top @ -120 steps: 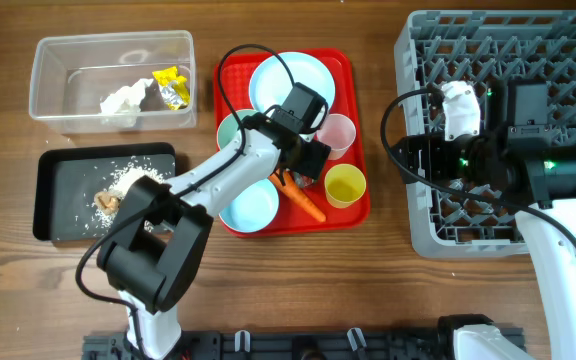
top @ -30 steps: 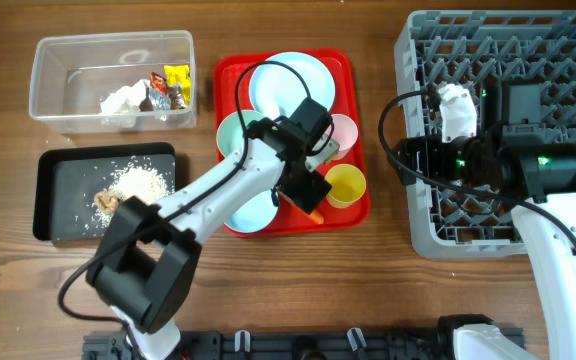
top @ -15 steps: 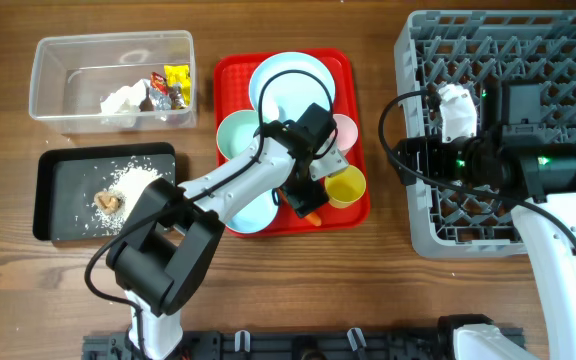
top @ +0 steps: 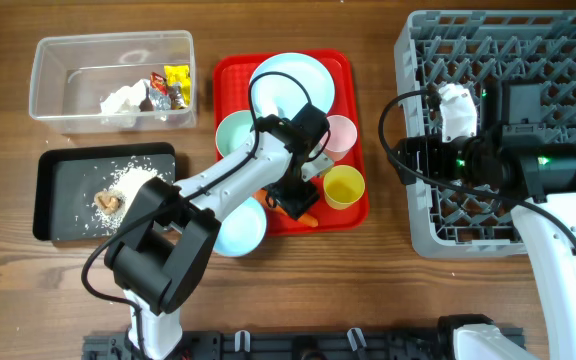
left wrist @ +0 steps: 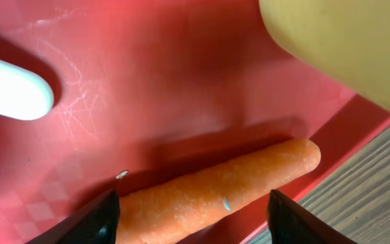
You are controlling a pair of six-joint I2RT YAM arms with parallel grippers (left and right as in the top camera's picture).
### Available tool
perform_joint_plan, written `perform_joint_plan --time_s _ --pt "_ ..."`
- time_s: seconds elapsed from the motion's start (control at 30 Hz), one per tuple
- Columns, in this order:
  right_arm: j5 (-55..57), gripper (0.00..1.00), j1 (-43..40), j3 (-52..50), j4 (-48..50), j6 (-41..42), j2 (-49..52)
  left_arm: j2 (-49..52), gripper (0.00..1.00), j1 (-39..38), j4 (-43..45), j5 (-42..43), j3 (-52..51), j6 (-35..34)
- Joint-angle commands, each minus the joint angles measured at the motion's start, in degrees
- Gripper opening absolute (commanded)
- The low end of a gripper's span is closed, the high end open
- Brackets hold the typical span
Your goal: Sort waste into correct bins and load items into the dishwasher rack
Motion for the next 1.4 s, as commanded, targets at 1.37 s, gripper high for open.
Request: perform_joint_plan --time_s 1.37 --pt "0.4 1.00 0.2 -0.1 0.6 0.2 0.5 -26.7 0.52 3.0 -10.7 -11.8 -15.2 -58.4"
